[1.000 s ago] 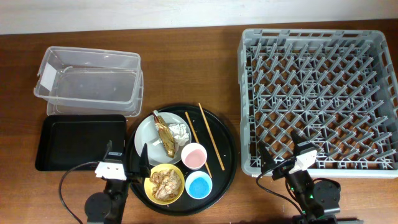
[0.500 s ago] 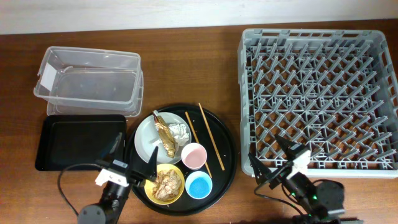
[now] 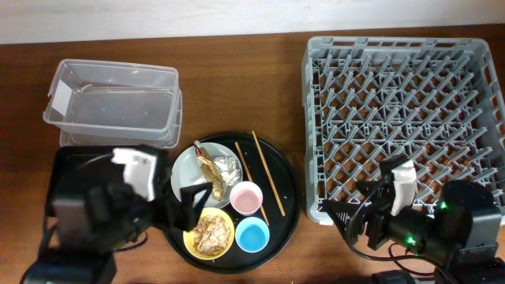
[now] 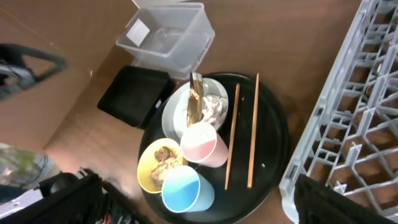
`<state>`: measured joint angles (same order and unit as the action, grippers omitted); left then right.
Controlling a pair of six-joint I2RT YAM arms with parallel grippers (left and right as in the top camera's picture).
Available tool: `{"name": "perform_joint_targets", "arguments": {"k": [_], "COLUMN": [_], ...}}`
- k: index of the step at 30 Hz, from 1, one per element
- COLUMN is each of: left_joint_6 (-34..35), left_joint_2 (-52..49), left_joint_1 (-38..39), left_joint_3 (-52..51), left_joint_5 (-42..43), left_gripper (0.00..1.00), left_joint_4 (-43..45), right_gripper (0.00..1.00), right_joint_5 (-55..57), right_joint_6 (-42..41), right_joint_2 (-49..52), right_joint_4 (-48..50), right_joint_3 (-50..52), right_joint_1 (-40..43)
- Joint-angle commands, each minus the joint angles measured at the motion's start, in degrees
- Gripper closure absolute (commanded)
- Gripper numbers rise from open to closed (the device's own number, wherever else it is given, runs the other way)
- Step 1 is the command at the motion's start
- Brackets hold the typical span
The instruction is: Sort waste into correct bins and load items into the dishwasher rack
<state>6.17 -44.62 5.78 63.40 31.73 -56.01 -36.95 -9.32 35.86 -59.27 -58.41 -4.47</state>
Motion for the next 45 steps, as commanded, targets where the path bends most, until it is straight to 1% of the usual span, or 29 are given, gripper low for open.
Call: {"name": "perform_joint_targets", "arguments": {"k": [1,3,4,5,7,9,11,12,13,15,17,21,22,23,24,26,27,29,32,33,35,36,38,40,41,42,43,44,45], "left_joint_6": [0.74,6.25,7.61,10.08,12.76,15.08,15.85,16.20,16.09,16.09,15.72,5.11,0.09,-5.90,-10.67,-12.52,-15.06,-15.34,-15.32,-15.32,-15.30,-15.32,-15.32,-15.32,-15.32,-15.26,-15.23,-15.23,-14.60], "left_joint_2": [-12.63,-23.21,-28.28,-33.94,-41.66,-45.92,-48.06,-48.02,-47.74,-45.55,-40.85,-29.51,-27.89,-27.06,-26.86,-26.86,-26.86,-26.86,-26.86,-26.86,-26.86,-26.86,-26.86,-26.86,-26.86,-26.86,-26.86,-26.86,-26.86], "left_joint_1": [11.08,20.04,23.76,26.75,28.37,28.02,28.09,28.06,28.02,27.67,24.20,10.88,7.41,5.03,4.28,4.59,5.35,6.88,8.44,8.66,8.70,8.70,8.70,8.70,8.70,8.70,8.70,8.70,8.70], "left_joint_3": [0.00,-0.15,-0.15,-0.15,-0.15,-0.15,-0.15,-0.11,-0.04,1.42,5.86,9.31,9.31,9.31,9.31,9.31,9.31,9.31,9.31,9.31,9.31,9.29,9.31,9.31,9.31,9.31,9.31,9.31,9.31], "left_joint_5": [-9.42,-17.97,-20.17,-24.50,-27.71,-29.24,-29.11,-29.14,-28.44,-26.14,-24.98,3.56,15.39,28.33,38.40,43.87,50.05,52.50,52.54,52.57,52.54,52.52,52.52,52.48,52.17,50.77,46.56,43.34,37.75], "left_gripper": [0.21,0.32,0.37,0.40,0.43,0.50,0.71,0.88,1.00,1.00,1.00,1.00,1.00,1.00,1.00,1.00,1.00,1.00,1.00,1.00,1.00,1.00,1.00,1.00,0.83,0.43,0.24,0.01,0.01], "left_joint_4": [-4.92,-3.76,-2.80,-2.05,0.35,2.67,4.15,4.28,4.26,1.99,-2.69,-3.65,-4.15,-5.40,-7.41,-8.24,-8.15,-8.13,-7.45,-7.45,-6.60,-6.36,-6.36,-5.03,-4.87,-4.94,-5.64,-6.40,-7.74], "right_gripper": [0.01,0.01,0.01,0.01,0.01,0.01,0.01,0.01,0.01,0.01,0.01,0.01,0.02,0.09,0.09,0.09,0.08,0.07,0.06,0.09,0.16,0.22,0.35,0.41,0.42,0.43,0.43,0.43,0.43], "right_joint_5": [1.20,1.18,1.16,1.18,1.18,1.18,1.18,1.18,1.18,1.18,1.20,0.87,-2.80,-11.17,-18.80,-26.08,-29.40,-35.39,-34.01,-33.75,-33.68,-33.07,-32.89,-29.79,-27.87,-25.09,-21.53,-19.26,-14.45], "right_joint_6": [-1.95,-1.97,-1.95,-1.92,-1.92,-1.92,-1.92,-1.92,-1.92,-1.92,-1.90,-1.90,-1.22,1.31,1.33,1.33,1.33,0.66,-7.15,-8.85,-9.81,-9.81,-9.84,-9.81,-9.81,-9.81,-9.84,-9.81,-9.79], "right_joint_2": [1.09,1.55,1.64,1.64,1.64,1.64,1.64,1.64,1.64,1.64,1.64,1.64,1.64,1.73,2.29,3.87,4.90,7.17,12.39,14.08,16.63,17.64,18.08,17.40,17.00,16.11,14.19,12.81,10.25], "right_joint_4": [-2.58,-3.61,-3.91,-4.48,-5.11,-5.38,-5.40,-5.40,-5.40,-5.40,-5.38,-4.79,-3.80,-1.40,1.62,5.57,7.72,13.94,27.58,30.84,33.38,33.33,33.29,32.92,32.92,32.89,31.63,29.77,24.24], "right_joint_3": [-1.05,-1.05,-1.03,-1.03,-1.03,-1.03,-1.03,-1.03,-1.03,-1.03,-1.03,-1.03,-1.03,-1.03,-1.03,-1.03,-1.03,-1.03,-1.03,-1.03,-1.03,-1.03,-1.03,-1.03,-1.03,-1.05,-1.14,-1.20,-1.20], "right_joint_1": [0.37,0.37,0.37,0.37,0.37,0.37,0.37,0.37,0.37,0.37,0.37,0.37,0.37,0.37,0.35,0.35,0.20,-2.27,-12.48,-14.91,-19.37,-21.59,-22.14,-22.10,-22.08,-21.92,-20.17,-18.32,-13.92]}}
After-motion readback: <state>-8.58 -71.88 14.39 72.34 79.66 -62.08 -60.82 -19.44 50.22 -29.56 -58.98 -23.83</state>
